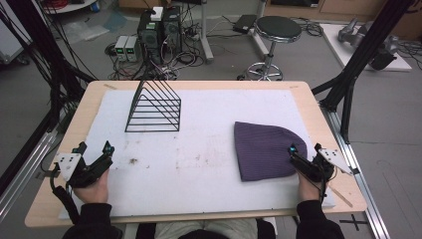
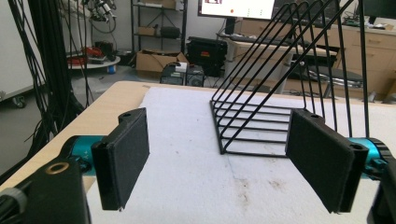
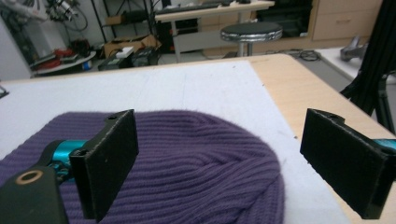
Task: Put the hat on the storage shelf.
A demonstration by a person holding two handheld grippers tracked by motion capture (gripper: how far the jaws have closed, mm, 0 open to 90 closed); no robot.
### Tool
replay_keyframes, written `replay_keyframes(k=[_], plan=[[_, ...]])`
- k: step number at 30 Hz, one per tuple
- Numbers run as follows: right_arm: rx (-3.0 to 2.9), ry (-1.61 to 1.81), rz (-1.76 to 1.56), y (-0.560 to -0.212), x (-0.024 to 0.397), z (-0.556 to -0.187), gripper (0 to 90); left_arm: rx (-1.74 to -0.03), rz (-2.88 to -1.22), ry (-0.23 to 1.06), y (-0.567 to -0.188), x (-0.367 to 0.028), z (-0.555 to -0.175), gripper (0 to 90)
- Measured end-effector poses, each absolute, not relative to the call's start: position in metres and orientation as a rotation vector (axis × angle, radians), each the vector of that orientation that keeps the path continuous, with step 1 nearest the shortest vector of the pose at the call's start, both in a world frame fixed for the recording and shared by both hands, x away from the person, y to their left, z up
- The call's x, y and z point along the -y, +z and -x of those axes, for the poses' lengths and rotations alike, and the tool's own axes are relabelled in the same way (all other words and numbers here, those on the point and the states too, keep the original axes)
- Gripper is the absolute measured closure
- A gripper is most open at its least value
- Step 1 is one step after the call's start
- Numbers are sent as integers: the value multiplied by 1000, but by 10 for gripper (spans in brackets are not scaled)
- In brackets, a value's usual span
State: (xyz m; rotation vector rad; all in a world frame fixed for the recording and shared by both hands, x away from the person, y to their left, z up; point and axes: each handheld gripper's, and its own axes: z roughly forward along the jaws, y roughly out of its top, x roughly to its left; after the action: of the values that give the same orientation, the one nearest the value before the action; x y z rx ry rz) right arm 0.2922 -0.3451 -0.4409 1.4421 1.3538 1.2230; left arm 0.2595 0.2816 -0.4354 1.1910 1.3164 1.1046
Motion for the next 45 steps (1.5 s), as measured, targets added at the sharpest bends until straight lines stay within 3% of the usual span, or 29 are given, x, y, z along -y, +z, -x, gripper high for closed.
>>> replay_keyframes(k=[45], plan=[[-1350, 1193, -1475, -435, 346, -288, 105, -1317, -1178, 1090, -436, -282, -261, 221]])
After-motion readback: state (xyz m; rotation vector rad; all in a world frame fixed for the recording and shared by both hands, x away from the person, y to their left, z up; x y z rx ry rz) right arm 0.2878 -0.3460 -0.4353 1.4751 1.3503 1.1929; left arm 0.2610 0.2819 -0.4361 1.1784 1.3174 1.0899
